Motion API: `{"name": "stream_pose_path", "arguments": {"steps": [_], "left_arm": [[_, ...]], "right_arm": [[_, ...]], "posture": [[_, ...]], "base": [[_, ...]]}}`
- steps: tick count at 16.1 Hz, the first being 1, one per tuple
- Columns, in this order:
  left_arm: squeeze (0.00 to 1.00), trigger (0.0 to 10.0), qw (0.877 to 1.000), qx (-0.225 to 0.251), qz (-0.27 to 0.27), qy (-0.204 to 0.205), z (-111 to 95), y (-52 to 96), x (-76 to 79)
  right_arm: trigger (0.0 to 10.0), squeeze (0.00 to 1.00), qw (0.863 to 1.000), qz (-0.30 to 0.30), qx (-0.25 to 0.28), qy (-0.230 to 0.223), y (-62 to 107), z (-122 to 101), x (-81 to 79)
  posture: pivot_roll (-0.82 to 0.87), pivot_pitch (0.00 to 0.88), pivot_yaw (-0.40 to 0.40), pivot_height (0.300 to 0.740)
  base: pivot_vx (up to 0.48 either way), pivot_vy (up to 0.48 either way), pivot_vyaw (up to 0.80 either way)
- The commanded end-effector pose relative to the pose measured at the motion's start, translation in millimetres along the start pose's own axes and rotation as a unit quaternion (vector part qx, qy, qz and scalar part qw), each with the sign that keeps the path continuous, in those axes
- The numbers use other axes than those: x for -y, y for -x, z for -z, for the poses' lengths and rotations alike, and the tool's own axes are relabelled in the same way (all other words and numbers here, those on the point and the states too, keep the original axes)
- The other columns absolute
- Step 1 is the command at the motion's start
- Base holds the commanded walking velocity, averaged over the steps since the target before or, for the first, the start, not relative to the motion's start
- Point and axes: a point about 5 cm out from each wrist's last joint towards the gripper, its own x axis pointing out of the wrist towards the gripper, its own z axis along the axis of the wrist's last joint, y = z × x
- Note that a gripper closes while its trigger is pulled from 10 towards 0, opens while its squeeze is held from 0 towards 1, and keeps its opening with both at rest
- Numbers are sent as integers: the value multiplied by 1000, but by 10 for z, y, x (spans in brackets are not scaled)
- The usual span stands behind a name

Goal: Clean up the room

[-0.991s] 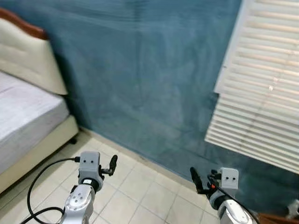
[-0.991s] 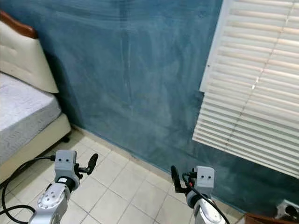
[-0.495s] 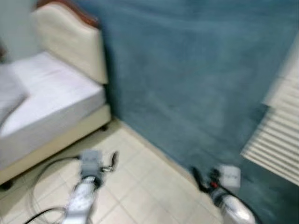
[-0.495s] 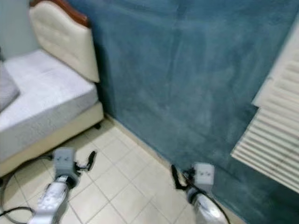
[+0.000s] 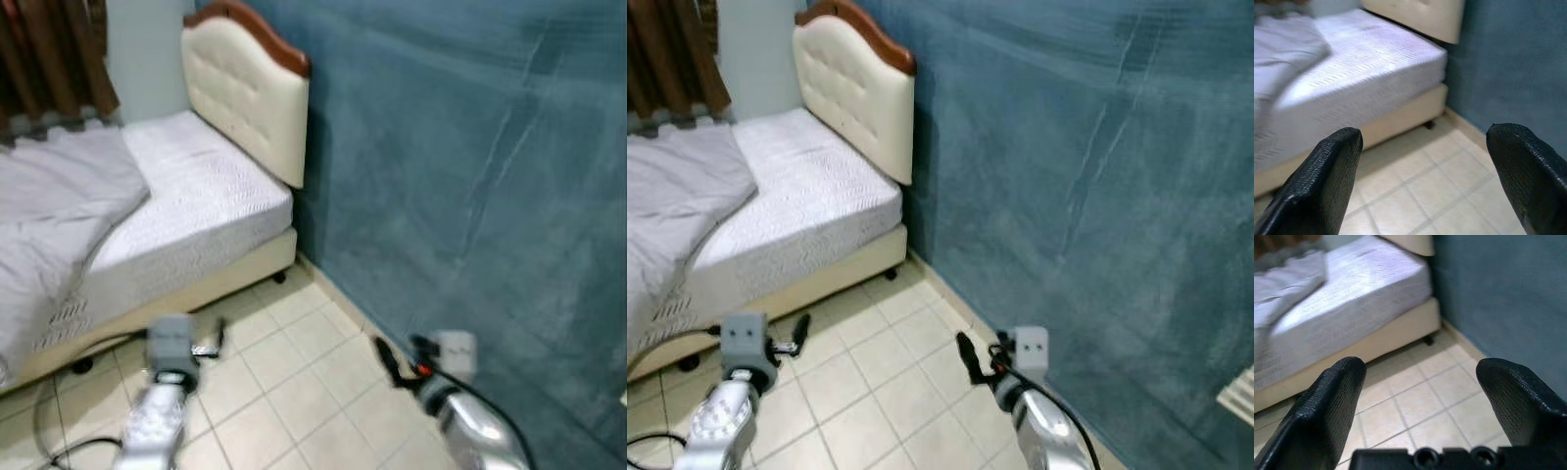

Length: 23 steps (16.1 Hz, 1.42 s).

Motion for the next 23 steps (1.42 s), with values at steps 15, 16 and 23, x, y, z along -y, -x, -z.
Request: {"name": "stream_pose_path", "arguments": {"steps": [15,16,23], "left_arm": [[0,10000,1000,-3,-9,-3,25,15,32],[0,10000,1000,-4,-8,-1,31,21,32],[0,10000,999,30,1,-28,-12,124,-24]], "right_arm": [[10000,0,999,-17,-34,14,12,121,130],[10000,0,999,-21,-36,14,-10,121,124],[10000,0,997,54,48,15,37,-55,302]], "posture": [[125,0,-91,740],[130,0,-92,740],[152,0,-105,740]], "base": [[260,235,0],[382,289,0],[386,284,0]]}}
